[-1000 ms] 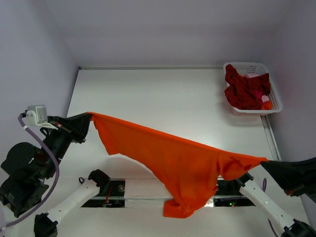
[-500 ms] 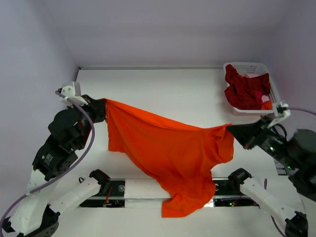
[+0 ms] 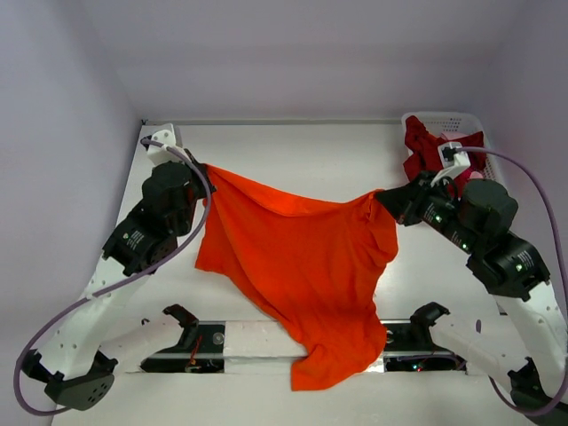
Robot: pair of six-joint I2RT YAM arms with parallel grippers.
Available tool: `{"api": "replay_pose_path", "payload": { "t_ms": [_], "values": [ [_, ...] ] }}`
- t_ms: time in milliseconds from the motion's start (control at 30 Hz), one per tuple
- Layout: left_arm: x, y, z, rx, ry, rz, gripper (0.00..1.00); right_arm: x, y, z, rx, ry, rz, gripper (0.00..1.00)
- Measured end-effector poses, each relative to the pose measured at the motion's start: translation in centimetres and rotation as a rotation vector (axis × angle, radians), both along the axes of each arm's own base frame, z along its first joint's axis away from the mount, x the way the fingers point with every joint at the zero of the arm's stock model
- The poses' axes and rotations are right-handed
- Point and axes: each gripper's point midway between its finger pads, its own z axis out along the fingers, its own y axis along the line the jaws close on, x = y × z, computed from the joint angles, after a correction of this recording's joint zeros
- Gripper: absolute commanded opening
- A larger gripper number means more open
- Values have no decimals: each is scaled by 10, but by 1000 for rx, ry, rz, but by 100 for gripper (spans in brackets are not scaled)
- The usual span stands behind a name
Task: Fold and stack the t-shirts
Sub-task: Flatten the tshirt out
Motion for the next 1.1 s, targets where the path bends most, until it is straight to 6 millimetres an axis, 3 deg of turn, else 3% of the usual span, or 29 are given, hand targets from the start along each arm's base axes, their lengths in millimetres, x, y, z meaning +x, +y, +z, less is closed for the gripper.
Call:
{"api": "replay_pose_path", "payload": {
  "t_ms": [200, 500, 867, 1100],
  "values": [
    [19, 4, -17, 15, 38, 62, 0, 21, 11, -5, -13, 13, -5, 0],
    [59, 26, -46, 64, 145, 180, 0, 57, 31, -25, -47, 69, -13, 0],
    [88, 17, -67, 67, 212, 188, 0, 94, 48, -36, -54, 92, -46, 0],
    [116, 17, -87, 74, 259, 216, 0, 138, 49, -66, -122, 146, -150, 0]
  ]
}}
